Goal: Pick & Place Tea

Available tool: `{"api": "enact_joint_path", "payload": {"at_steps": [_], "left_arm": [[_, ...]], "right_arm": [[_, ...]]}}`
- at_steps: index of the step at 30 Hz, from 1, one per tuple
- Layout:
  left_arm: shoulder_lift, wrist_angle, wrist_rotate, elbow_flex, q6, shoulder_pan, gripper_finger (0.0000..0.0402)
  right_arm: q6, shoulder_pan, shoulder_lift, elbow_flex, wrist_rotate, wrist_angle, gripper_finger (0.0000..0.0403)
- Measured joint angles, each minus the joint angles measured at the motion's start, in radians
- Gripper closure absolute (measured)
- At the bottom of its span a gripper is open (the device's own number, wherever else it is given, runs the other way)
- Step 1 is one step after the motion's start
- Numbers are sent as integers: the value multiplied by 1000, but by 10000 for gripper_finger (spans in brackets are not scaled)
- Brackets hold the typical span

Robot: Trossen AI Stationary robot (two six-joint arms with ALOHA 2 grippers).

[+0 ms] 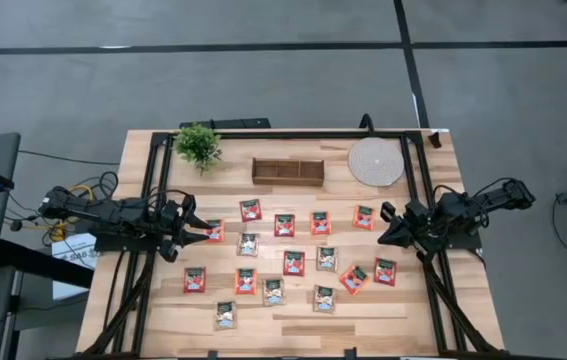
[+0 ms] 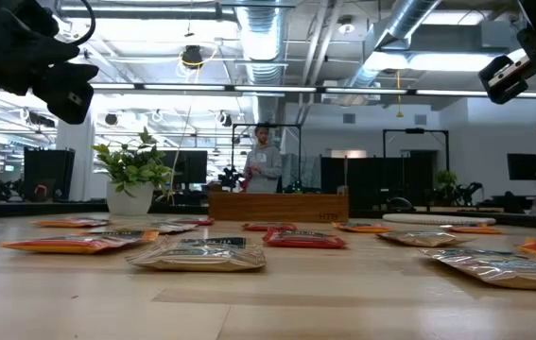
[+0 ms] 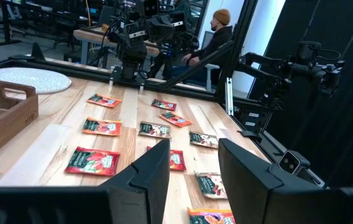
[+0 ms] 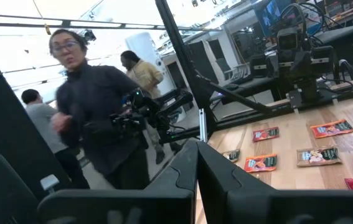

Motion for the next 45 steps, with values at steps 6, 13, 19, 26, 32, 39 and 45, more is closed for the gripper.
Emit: {"api": "enact_joint_path", "payload": {"at_steps": [6, 13, 19, 26, 32, 39, 45], "left_arm": [[0, 0, 0, 0, 0, 0, 273], [0, 0, 0, 0, 0, 0, 273], [0, 2, 0, 0, 0, 0, 273], [0, 36, 0, 0, -91, 0, 273], [0, 61, 1, 0, -285, 0, 273], [0, 69, 3, 0, -342, 0, 273], [0, 70, -1, 0, -341, 0, 273]], "right_arm": [[0, 0, 0, 0, 0, 0, 403], [0, 0, 0, 0, 0, 0, 403], [0, 0, 0, 0, 0, 0, 403], [0, 0, 0, 0, 0, 0, 403], [0, -9, 0, 0, 84, 1, 403], [0, -14, 0, 0, 135, 1, 403], [41, -14, 0, 0, 134, 2, 403]]}}
